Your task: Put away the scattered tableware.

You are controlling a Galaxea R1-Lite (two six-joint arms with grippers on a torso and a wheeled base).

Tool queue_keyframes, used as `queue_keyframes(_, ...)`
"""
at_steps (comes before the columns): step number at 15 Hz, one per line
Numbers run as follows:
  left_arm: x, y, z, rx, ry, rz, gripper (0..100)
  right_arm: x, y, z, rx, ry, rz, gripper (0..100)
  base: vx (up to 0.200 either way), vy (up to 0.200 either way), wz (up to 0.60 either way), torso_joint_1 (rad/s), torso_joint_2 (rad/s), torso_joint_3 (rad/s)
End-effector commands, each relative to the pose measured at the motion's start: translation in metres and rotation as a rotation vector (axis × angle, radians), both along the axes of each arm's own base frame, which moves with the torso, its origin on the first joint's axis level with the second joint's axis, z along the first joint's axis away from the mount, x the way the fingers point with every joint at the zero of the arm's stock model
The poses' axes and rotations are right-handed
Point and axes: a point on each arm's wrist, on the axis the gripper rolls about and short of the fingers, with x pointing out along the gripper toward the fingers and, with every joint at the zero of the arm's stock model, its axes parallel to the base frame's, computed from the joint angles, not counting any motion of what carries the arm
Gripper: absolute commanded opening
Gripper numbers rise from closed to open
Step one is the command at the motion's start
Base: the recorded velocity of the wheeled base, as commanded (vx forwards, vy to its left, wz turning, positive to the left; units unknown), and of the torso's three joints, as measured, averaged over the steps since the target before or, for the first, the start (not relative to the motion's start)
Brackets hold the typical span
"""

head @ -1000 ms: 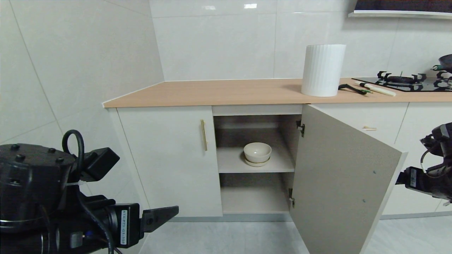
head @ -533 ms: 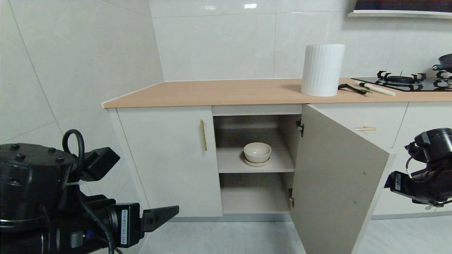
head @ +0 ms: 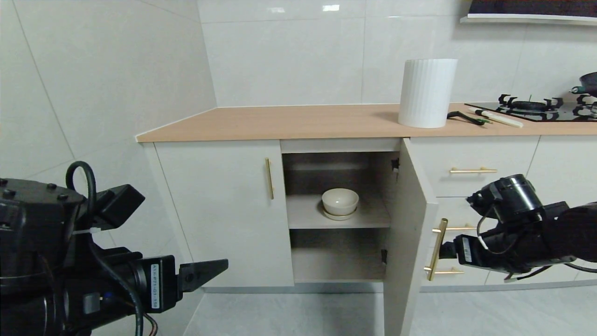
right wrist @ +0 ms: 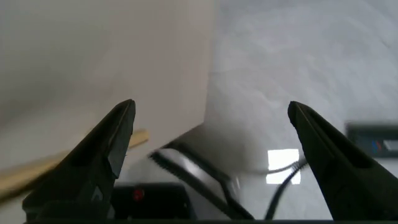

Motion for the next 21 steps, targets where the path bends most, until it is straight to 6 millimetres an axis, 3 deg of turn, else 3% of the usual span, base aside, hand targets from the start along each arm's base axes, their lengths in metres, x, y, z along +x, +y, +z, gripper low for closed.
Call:
queue_keyframes(1,0.0,0.002,0.004,-0.009,-0.017,0.011,100,0.015,0.036,-0.008,0.004,-0.018,0.1,100,0.0,0.0,0.0,0.0,0.0,0.0)
queue_keyframes(4,-0.002,0.004,0.008,-0.015,-0.033,0.014,100,0.032,0.069,-0.01,0.014,-0.045,0.174,100,0.0,0.0,0.0,0.0,0.0,0.0)
queue_keyframes(6,-0.002,0.004,0.008,-0.014,-0.032,0.013,100,0.041,0.078,-0.007,0.024,-0.068,0.191,100,0.0,0.0,0.0,0.0,0.0,0.0)
queue_keyframes(11,-0.001,0.004,0.009,-0.014,-0.037,0.021,100,0.061,0.088,-0.017,0.033,-0.07,0.188,100,0.0,0.0,0.0,0.0,0.0,0.0)
queue_keyframes(16,0.0,0.004,0.008,-0.003,-0.038,0.034,100,0.069,0.104,-0.031,0.09,-0.079,0.149,100,0.0,0.0,0.0,0.0,0.0,0.0)
queue_keyframes(21,0.0,0.004,0.007,0.0,-0.033,0.034,100,0.074,0.107,-0.036,0.114,-0.099,0.129,100,0.0,0.0,0.0,0.0,0.0,0.0)
